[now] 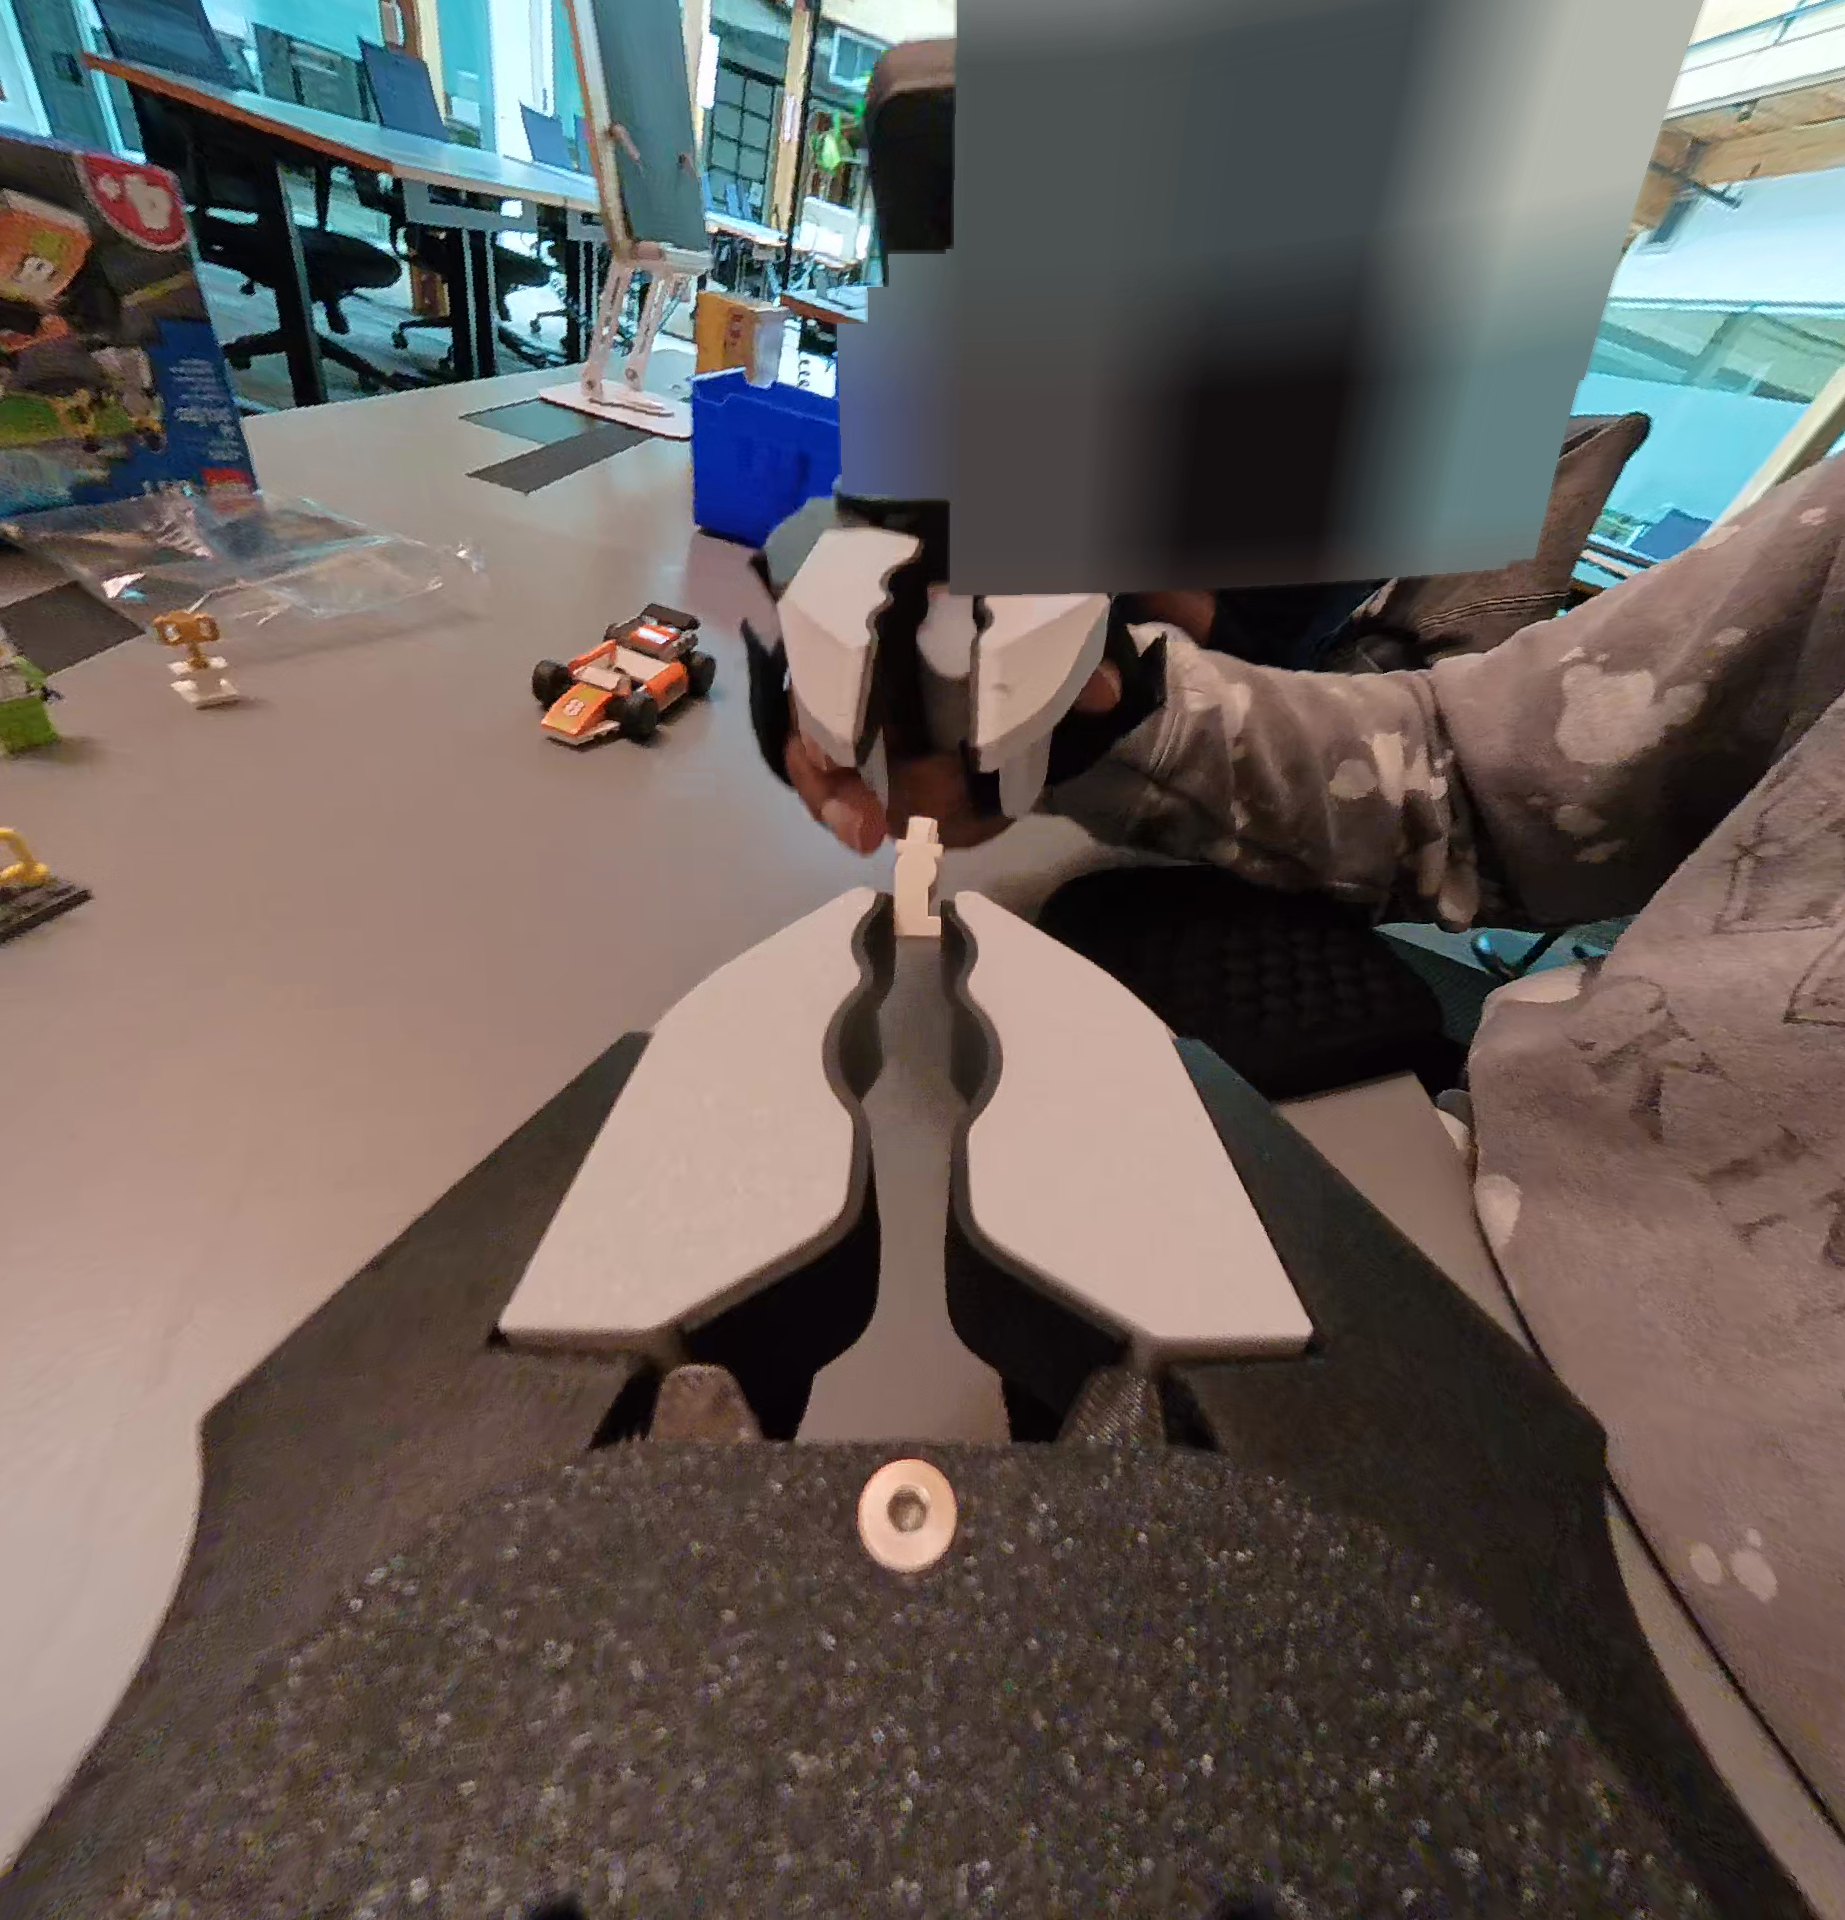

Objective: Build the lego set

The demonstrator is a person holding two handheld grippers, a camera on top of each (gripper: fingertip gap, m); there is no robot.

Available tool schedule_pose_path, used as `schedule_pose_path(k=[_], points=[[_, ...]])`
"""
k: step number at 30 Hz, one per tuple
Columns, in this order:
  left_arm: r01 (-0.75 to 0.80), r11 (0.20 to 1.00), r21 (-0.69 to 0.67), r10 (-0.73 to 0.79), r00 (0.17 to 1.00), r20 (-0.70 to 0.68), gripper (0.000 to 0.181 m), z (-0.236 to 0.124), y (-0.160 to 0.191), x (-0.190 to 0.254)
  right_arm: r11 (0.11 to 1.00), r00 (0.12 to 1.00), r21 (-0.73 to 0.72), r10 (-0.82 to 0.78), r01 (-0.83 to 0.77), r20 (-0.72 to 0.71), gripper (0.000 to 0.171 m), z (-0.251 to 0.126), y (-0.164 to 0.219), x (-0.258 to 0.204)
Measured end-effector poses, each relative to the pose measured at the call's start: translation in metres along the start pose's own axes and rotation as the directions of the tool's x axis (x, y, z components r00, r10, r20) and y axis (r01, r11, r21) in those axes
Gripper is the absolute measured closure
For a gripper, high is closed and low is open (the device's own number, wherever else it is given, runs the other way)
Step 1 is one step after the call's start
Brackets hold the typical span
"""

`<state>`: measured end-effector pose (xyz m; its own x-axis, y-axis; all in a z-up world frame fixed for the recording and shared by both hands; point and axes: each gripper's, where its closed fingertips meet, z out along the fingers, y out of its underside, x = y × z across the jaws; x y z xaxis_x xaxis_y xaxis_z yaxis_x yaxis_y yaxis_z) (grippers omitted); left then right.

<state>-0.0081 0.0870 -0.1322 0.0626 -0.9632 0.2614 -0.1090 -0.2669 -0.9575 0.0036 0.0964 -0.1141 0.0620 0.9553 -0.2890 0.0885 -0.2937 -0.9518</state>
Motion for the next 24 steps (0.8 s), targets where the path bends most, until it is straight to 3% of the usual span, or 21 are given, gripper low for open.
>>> schedule_pose_path(k=[3,6,8,15,18,20,21,24], points=[[0.014,1.0,-0.023,-0.013,0.999,0.05,0.173,-0.006,0.005,-0.014,0.946,0.986,-0.317,-0.116,0.074,-0.118,0.152,-0.011,0.04,0.03],[0.035,0.998,-0.051,-0.03,0.994,0.101,0.173,-0.011,0.012,-0.028,0.844,0.986,-0.536,-0.115,0.033,-0.122,0.153,-0.016,0.076,0.049],[0.039,0.997,-0.073,-0.03,0.991,0.128,0.173,-0.012,0.017,-0.034,0.791,0.994,-0.612,-0.073,0.011,-0.078,0.153,-0.012,0.091,0.048],[0.033,0.99,-0.139,-0.008,0.984,0.175,0.173,-0.016,0.031,-0.044,0.6,0.982,-0.79,-0.191,0.124,0.008,0.153,0.002,0.113,0.053],[0.024,0.987,-0.161,0.005,0.984,0.179,0.173,-0.016,0.034,-0.045,0.522,0.97,-0.838,-0.239,0.159,0.035,0.163,0.003,0.122,0.056],[0.018,0.985,-0.172,0.014,0.983,0.181,0.173,-0.016,0.035,-0.046,0.525,0.965,-0.831,-0.256,0.184,0.051,0.163,0.004,0.12,0.053],[0.015,0.985,-0.174,0.017,0.983,0.182,0.173,-0.016,0.035,-0.046,0.566,0.966,-0.802,-0.256,0.188,0.045,0.163,0.007,0.112,0.051],[0.012,0.988,-0.154,0.014,0.985,0.169,0.173,-0.016,0.031,-0.043,0.784,0.973,-0.596,-0.232,0.174,-0.02,0.163,0.018,0.063,0.043]])
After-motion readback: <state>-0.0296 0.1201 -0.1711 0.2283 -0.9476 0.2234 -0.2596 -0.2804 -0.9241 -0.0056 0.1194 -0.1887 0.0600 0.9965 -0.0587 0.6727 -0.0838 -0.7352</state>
